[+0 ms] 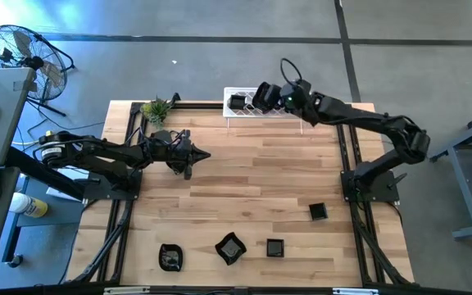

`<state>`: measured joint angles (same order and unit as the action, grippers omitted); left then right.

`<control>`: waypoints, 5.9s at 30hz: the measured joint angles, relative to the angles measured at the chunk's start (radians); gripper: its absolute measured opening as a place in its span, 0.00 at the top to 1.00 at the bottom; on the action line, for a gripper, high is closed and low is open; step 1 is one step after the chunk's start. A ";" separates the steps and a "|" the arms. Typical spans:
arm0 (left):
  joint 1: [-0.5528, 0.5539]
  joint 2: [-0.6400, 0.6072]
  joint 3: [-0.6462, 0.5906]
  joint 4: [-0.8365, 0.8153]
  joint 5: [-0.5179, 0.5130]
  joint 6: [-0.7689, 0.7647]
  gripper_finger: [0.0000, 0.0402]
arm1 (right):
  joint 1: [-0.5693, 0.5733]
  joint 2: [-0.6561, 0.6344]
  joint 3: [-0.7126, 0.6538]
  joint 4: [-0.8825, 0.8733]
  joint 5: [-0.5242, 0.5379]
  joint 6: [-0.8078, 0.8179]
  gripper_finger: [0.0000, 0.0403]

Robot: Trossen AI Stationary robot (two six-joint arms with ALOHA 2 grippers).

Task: Pick & Place Mini shaped plates
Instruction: Stack the leaf shaped plate on top of the stacked leaf shaped plates on the shelf, then stack the square plate on top of the stacked square plates on the shelf

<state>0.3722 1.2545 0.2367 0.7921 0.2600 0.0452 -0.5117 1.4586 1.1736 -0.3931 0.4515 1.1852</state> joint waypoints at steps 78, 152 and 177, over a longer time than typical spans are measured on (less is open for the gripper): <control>0.000 0.000 0.000 0.052 0.038 0.003 0.99 | 0.882 -0.013 -0.206 0.073 -0.117 -0.384 0.90; 0.000 0.000 0.000 -0.006 0.033 0.003 0.99 | 0.623 0.272 -0.208 0.282 0.016 0.189 0.99; 0.000 0.000 0.004 -0.024 0.018 0.016 0.99 | 0.368 0.496 -0.207 0.655 -0.096 0.049 0.85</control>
<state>0.3725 1.2549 0.2409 0.7677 0.2779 0.0612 -0.1435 1.9548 0.9670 0.2622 0.3560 1.2345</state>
